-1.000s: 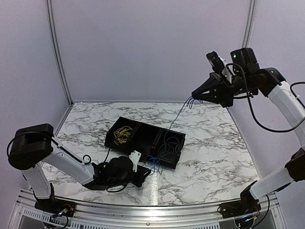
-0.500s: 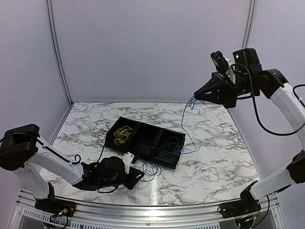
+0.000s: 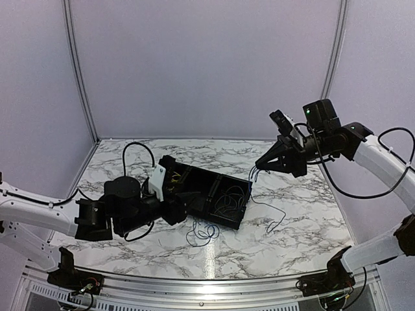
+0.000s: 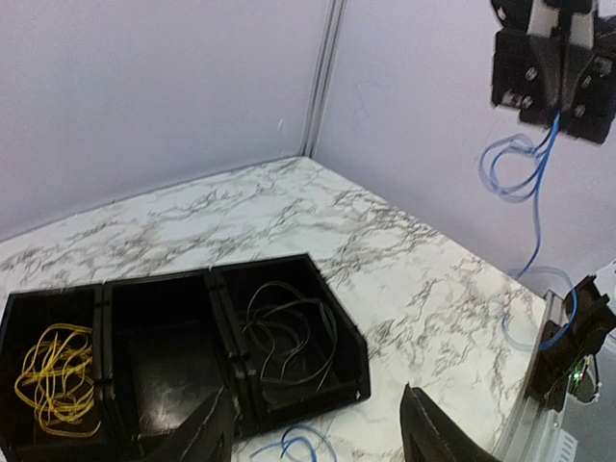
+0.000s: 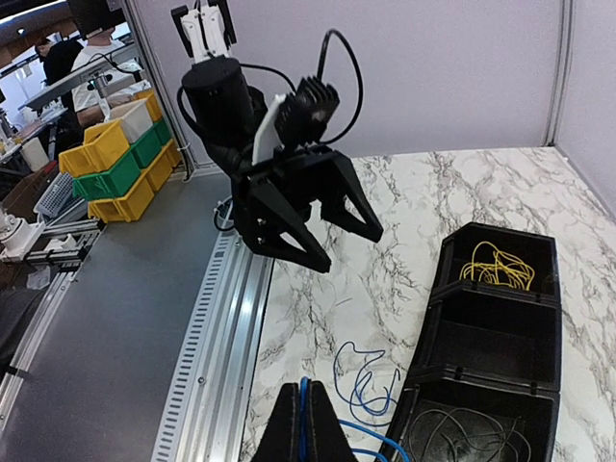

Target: Untangle the cables

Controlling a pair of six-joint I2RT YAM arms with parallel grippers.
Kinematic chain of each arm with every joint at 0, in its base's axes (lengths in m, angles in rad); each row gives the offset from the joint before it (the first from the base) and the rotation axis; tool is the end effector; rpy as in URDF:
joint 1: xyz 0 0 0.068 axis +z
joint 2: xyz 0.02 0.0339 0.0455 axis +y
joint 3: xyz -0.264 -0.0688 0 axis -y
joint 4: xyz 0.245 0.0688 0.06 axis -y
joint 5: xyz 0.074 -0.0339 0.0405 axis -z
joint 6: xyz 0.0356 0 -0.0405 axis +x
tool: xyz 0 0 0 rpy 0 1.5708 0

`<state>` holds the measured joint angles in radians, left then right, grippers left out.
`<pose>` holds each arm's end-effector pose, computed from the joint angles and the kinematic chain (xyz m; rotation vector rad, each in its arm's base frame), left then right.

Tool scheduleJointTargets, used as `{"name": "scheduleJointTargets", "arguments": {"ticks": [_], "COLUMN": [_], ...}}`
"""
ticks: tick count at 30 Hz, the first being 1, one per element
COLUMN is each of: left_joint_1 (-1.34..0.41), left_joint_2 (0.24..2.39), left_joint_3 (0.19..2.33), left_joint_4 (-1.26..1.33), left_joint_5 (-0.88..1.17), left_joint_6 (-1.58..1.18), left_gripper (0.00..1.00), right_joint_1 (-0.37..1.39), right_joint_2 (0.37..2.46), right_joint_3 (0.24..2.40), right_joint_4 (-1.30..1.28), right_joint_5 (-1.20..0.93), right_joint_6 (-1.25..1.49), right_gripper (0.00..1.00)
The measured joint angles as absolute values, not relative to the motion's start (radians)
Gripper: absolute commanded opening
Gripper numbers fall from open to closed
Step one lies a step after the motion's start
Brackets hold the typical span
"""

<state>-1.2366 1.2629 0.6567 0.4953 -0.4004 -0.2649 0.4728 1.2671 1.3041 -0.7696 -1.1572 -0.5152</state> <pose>0.1055 -0.2615 0.2630 0.5233 1.6550 -0.7892 0.2071 0.1426 0.3754 -1.4460 1.4700 1.2742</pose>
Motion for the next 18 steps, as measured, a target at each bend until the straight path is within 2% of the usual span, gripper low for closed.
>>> {"name": "scheduleJointTargets", "arguments": {"ticks": [10, 18], "left_joint_1": [-1.245, -1.246], "left_joint_2": [1.521, 1.645], "left_joint_3": [0.96, 1.031], "left_joint_4": [0.497, 0.496], "left_joint_5": [-0.175, -0.112], "left_joint_6": [-0.216, -0.211], "left_gripper": [0.59, 0.55], "right_joint_1": [0.473, 0.473], "right_joint_2": [1.261, 1.241], "right_joint_3": [1.232, 1.219], "right_joint_4": [-0.689, -0.668], "right_joint_5": [-1.149, -1.148], "right_joint_6": [-0.471, -0.458], "right_gripper": [0.04, 0.04]}}
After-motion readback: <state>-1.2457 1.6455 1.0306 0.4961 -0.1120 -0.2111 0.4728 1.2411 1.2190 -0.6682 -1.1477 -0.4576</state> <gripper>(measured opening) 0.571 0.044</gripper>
